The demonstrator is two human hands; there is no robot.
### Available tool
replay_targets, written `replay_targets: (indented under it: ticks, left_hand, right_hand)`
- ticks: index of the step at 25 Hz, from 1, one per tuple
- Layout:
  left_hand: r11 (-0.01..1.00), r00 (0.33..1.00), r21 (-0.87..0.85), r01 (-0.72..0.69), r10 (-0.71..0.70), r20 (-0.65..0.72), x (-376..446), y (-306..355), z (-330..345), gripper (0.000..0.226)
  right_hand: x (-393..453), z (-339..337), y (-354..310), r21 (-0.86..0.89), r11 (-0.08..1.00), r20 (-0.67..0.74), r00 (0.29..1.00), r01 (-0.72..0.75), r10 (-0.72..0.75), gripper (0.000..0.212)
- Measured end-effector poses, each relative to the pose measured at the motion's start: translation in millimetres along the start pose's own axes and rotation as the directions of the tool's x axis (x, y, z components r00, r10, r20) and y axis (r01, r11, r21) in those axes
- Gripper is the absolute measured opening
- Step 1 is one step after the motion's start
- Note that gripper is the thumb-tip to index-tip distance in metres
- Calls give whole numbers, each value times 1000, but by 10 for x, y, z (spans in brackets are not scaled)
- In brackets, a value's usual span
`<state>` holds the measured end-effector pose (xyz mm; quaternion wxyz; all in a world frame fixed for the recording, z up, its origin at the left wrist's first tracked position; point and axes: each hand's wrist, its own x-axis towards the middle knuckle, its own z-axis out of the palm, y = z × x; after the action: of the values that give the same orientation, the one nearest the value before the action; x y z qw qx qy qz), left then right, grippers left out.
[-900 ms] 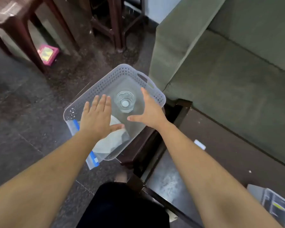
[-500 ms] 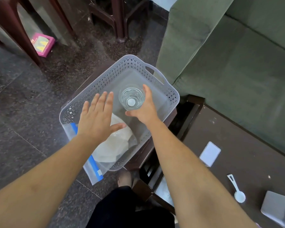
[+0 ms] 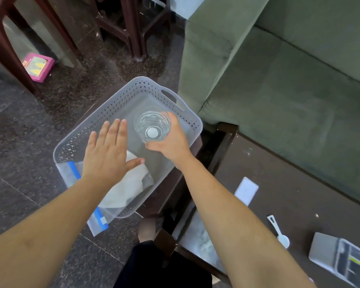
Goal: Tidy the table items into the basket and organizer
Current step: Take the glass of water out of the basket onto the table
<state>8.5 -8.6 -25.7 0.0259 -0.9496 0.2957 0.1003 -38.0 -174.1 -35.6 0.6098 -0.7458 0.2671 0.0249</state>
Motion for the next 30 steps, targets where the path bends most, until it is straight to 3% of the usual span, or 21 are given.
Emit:
replay_targets:
  ticks: [9, 12, 16, 20, 24, 30]
  left_hand:
    - [978, 979, -56, -201, 198, -50, -174, 1448, -81, 105]
    - [952, 954, -65, -299, 297, -41, -330, 2109, 60, 105]
    - [925, 927, -70, -373, 374, 14, -556, 2887, 313, 105]
    - [904, 904, -63, -423, 426, 47, -691, 3455, 595, 104]
    - [891, 886, -10, -455, 453, 98, -719, 3695, 900, 103]
    - [902, 895, 53, -428, 415, 163, -701, 3704, 1106, 102]
  right_hand:
    - [-793, -1500, 238, 39, 991, -140, 982, 130, -123, 83]
    - [-1191, -2137, 621, -17, 994, -236, 966, 104, -105, 84]
    - [-1684, -2747, 1292, 33, 999, -404, 915, -15, 27, 80]
    - [-1970, -3050, 1979, 169, 983, -574, 803, -76, 161, 81]
    - [-2002, -3141, 2503, 260, 961, -644, 724, -95, 246, 82]
    - [-1906, -3243, 2862, 284, 951, -630, 723, -125, 283, 82]
